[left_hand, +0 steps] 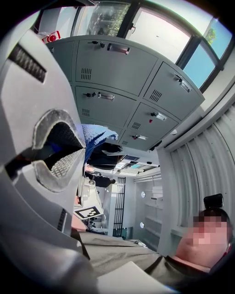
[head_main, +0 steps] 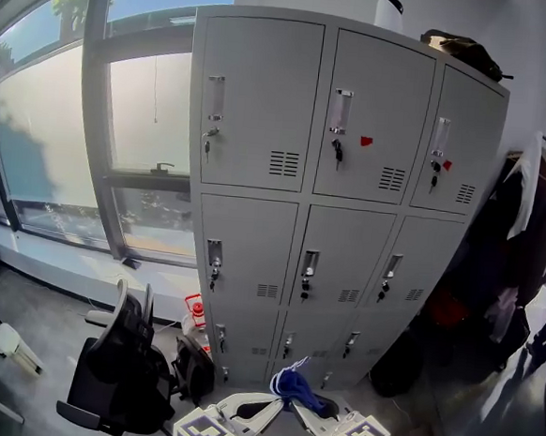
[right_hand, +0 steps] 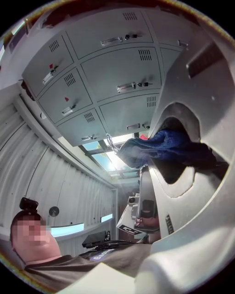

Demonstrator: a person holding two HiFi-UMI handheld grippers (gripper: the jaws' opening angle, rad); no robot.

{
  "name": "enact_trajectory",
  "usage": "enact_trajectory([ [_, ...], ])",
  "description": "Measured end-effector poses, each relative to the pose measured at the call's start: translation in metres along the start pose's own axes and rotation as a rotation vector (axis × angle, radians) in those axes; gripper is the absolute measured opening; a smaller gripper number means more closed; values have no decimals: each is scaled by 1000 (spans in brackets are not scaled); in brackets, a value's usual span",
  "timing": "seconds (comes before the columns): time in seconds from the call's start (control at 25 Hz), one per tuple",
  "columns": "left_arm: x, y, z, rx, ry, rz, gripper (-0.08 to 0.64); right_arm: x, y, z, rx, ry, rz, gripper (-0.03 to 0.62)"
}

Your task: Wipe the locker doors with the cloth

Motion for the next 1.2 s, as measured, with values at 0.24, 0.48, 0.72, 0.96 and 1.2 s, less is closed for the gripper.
enact_trajectory([
  [0.24, 11, -13, 15, 39, 7, -33, 8, 13, 27, 0, 54, -27, 1, 78],
  [0.48, 23, -33, 35, 94, 9, -69, 8, 17, 66, 5, 130, -9, 24, 78],
  [0.72, 25, -48, 59, 170, -13, -98, 8, 26, 98, -3, 187, -14, 26, 78],
  [0.96, 30, -30, 82, 239, -12, -111, 8, 42, 129, -42, 239, 7, -3, 78],
  [1.2, 42, 7, 110, 321, -18, -92, 8, 62, 158, -99, 279, 3, -42, 78],
])
Point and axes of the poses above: the fingertips, and each gripper's own axes: y forward along the fingers, z to its left, x out of its top, the point moved 7 cm from there along -y, backward along the fingers, and after that the axes turned 12 degrees about x, right-handed, at the moved point
